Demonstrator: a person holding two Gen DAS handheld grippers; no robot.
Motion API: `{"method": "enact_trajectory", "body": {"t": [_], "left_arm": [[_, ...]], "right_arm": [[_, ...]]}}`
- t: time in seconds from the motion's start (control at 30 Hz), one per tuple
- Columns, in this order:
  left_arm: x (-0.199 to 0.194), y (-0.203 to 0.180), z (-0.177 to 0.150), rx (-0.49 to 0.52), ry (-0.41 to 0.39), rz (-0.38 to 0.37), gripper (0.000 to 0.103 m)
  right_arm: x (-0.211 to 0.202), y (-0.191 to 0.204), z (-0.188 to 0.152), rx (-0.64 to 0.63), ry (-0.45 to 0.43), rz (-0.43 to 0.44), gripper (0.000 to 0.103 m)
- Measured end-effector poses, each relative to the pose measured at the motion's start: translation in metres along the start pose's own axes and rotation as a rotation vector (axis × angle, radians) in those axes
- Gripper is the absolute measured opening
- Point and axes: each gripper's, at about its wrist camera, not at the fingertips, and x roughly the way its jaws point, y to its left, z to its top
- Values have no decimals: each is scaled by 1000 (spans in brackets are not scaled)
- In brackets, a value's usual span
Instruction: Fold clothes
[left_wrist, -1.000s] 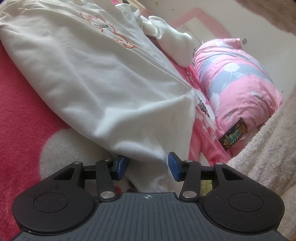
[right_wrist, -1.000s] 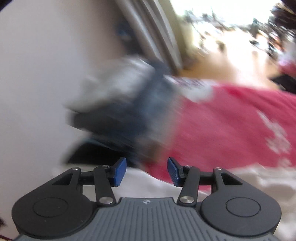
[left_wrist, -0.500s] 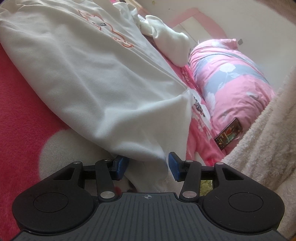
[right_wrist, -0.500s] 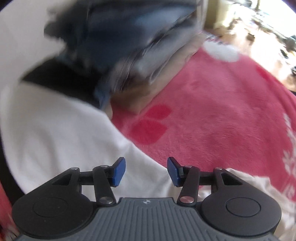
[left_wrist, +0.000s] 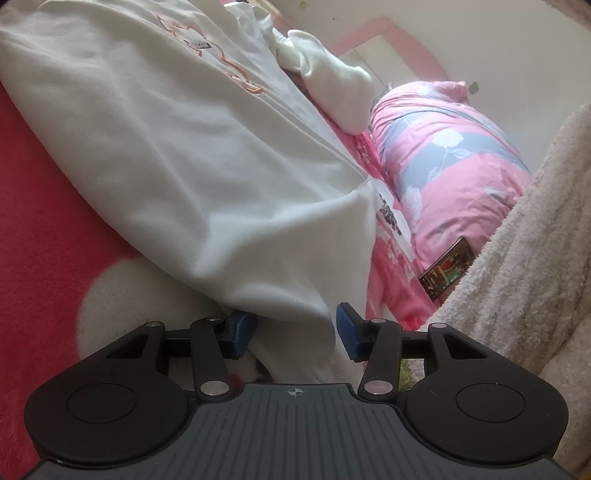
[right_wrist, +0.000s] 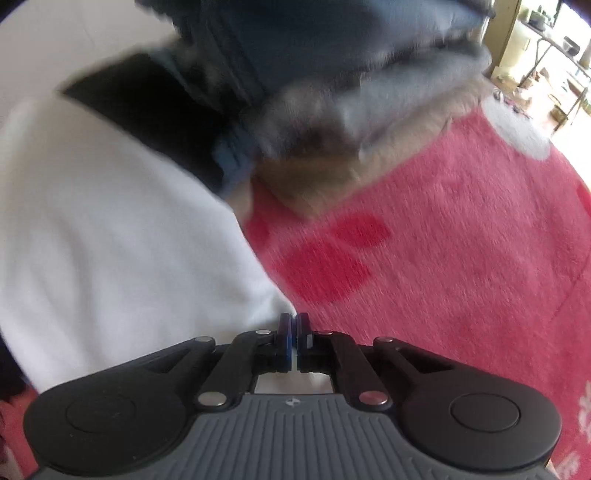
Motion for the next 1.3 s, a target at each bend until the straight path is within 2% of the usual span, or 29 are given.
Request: {"method": "enact_trajectory", "body": {"t": [0.1,0.27,0.37,0.43,0.5,0.67,0.77,0.83,0.97,1.1,1.17,1.3], "left_arm": [[1,-2,1,10,3,1,50],[1,-2,1,9,5,6,50],[1,-4,1,8,5,15,50],[2,-7,1,11,7,25,50],[3,-10,1,20,9,38,50],[2,-18,0,29,6,73,51],[-1,-27,-2,50,-5,92,52],[-3,-34,-4,81,-4,103,53],[-3,-45,-12,115,24,111,53],[-8,-45,-16,96,39,133,53],[-14,-39,-14,43,28,148,53],[-26,-27,-11,-63,7,177,53]], "right_arm": [[-7,12,11,0,-97,76,2],[23,34,14,-76,-94,49,3],[28,31,9,-12,-123,41,6],[21,18,7,98,-161,41,19],[8,2,2,217,-231,17,32],[-36,-37,-18,448,-379,-71,33],[-87,-44,-40,493,-442,-133,33],[-128,-36,-60,467,-454,-172,33],[-202,0,-110,348,-403,-272,33],[-249,62,-173,261,-294,-299,33],[-254,102,-208,207,-222,-269,33],[-230,180,-276,156,-93,-112,33]]}}
